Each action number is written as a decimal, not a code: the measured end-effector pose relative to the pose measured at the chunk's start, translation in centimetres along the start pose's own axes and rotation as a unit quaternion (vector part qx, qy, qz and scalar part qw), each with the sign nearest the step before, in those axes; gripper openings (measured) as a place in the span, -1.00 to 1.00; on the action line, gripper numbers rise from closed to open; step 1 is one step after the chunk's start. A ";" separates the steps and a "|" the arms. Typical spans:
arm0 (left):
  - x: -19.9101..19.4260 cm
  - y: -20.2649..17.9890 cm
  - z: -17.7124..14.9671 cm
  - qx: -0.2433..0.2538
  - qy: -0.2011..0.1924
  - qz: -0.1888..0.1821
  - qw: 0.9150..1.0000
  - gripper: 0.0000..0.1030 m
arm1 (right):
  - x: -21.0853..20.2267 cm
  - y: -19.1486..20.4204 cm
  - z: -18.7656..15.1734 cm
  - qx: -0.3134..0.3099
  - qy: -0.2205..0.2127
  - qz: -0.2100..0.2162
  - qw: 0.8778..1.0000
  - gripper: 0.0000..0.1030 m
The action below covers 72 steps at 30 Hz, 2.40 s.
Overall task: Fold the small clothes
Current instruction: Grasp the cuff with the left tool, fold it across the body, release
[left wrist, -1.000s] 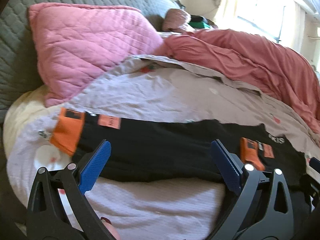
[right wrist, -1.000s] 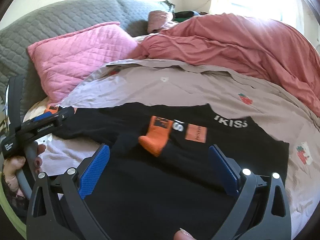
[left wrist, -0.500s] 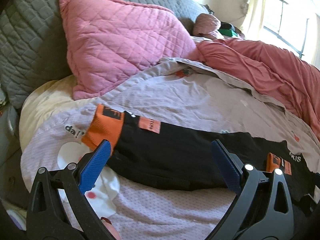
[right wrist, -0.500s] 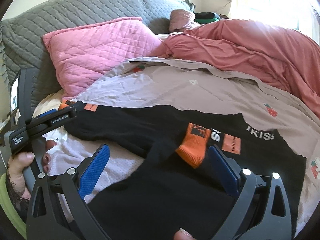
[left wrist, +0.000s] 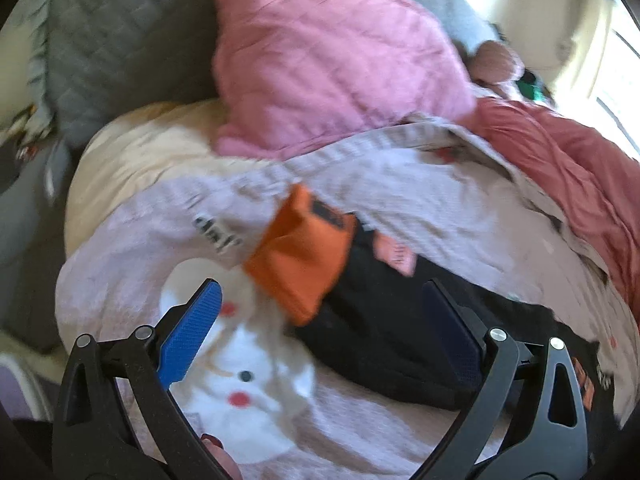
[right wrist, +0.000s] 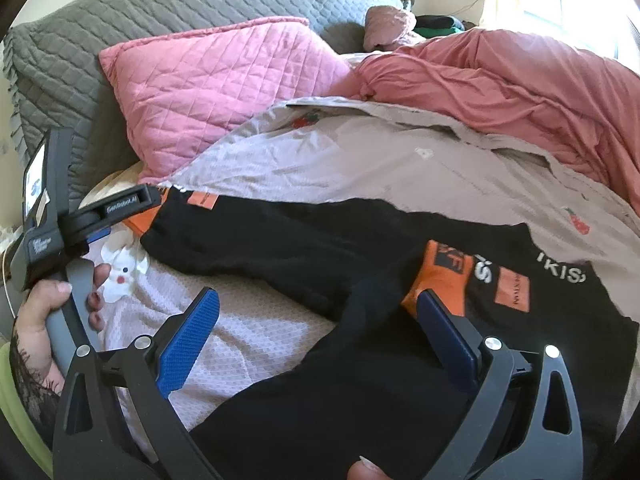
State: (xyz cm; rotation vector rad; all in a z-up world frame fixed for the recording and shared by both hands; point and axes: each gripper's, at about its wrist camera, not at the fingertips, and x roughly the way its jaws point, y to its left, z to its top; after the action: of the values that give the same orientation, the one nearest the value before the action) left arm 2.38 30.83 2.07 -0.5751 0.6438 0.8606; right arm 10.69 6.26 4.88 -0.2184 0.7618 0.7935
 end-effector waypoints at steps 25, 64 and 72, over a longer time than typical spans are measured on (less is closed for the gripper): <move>-2.6 -2.6 0.7 0.016 -0.069 -0.164 0.984 -0.95 | -0.8 -5.1 -2.8 0.094 0.004 0.007 0.996 0.91; -10.4 -22.2 -22.1 0.461 0.057 -0.382 0.799 -0.58 | -12.5 -21.6 -11.8 0.261 -0.014 -0.100 0.960 0.91; -11.2 -20.6 -20.5 0.430 0.070 -0.416 0.798 -0.25 | -9.9 -20.5 -11.2 0.288 0.009 -0.036 0.957 0.91</move>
State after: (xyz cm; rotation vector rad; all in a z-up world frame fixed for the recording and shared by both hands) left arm 8.19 0.33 0.43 -0.0353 0.7403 -0.3447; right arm 14.83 -18.57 1.72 0.2694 0.9647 0.4734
